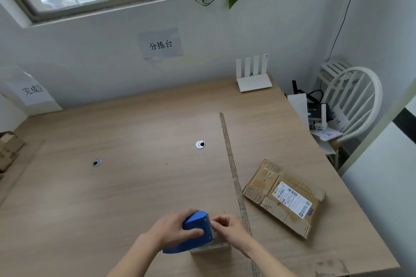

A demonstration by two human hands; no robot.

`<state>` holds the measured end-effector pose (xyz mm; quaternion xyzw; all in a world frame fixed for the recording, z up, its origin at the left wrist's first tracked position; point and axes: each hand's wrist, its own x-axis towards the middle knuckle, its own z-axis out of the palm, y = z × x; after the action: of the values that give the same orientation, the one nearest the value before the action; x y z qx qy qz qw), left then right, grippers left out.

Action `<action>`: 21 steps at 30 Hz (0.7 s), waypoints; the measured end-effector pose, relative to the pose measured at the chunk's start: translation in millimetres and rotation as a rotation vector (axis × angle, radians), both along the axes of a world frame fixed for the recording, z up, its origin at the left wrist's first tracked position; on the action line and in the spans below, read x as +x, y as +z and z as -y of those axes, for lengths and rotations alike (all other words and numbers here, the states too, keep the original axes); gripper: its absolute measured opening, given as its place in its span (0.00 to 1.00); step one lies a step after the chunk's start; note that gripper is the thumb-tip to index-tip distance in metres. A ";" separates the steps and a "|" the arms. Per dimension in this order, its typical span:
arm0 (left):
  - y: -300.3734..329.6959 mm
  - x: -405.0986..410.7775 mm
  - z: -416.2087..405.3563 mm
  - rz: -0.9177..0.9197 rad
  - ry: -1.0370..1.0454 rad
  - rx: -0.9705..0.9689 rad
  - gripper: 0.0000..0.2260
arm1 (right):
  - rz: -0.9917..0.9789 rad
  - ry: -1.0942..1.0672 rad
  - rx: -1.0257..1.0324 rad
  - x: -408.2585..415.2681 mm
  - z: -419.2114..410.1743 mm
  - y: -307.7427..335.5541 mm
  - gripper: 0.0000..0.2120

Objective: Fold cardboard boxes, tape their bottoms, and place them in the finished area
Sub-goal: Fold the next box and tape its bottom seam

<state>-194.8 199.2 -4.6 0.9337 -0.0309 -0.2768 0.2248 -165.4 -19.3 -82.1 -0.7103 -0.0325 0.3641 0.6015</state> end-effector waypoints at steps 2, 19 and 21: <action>-0.6 1.6 2.3 0.012 -0.034 0.062 0.27 | 0.037 -0.022 -0.055 -2.1 -2.6 -1.2 0.06; -10.6 41.8 28.2 0.007 -0.193 0.500 0.25 | 0.024 -0.411 -0.445 -13.0 21.9 -10.9 0.09; -10.8 47.3 34.4 -0.012 -0.199 0.486 0.26 | -0.026 -0.464 -0.391 -14.1 24.8 -13.0 0.08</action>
<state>-147.4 164.8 -15.4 0.9511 -0.0536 -0.3022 -0.0343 -179.6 -44.1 -95.1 -0.7963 0.2090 0.2256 0.5210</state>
